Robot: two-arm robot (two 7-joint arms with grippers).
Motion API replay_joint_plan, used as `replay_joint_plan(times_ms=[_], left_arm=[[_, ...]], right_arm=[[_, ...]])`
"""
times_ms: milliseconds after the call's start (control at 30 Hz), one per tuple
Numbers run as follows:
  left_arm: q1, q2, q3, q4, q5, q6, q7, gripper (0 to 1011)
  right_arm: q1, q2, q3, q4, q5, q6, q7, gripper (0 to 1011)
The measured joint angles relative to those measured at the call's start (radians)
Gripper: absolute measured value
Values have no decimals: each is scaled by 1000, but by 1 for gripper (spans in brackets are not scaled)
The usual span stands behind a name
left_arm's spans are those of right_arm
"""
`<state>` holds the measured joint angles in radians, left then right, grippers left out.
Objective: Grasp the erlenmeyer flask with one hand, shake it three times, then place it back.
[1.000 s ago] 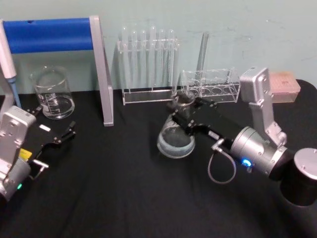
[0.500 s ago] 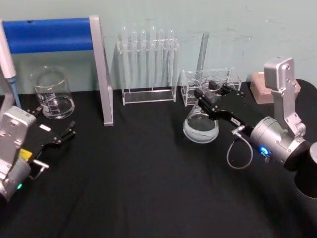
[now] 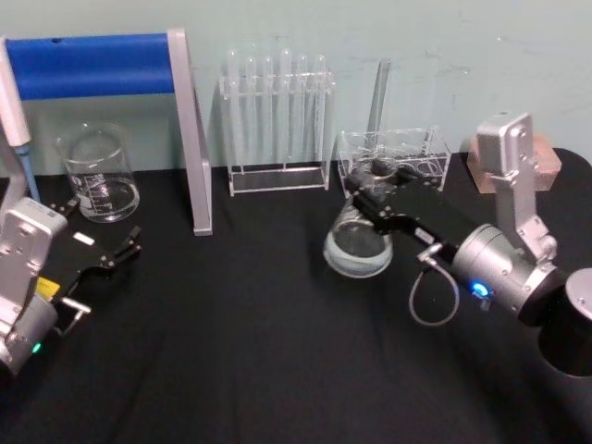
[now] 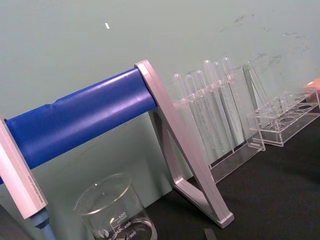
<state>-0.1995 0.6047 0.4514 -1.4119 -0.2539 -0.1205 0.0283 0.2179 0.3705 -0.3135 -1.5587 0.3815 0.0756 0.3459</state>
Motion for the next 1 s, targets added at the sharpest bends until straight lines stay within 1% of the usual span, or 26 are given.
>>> replay_joint_plan(times_ms=[267, 467, 1000], left_arm=[[0, 0, 0, 0, 0, 0, 0, 1001], [0, 0, 0, 0, 0, 0, 0, 1001], [0, 0, 0, 0, 0, 0, 0, 1001]], right_arm=[[-14, -1, -39, -47, 14, 2, 43, 450], [-17, 5, -60, -65, 24, 0, 57, 450], [-16, 15, -86, -61, 27, -4, 56, 450]])
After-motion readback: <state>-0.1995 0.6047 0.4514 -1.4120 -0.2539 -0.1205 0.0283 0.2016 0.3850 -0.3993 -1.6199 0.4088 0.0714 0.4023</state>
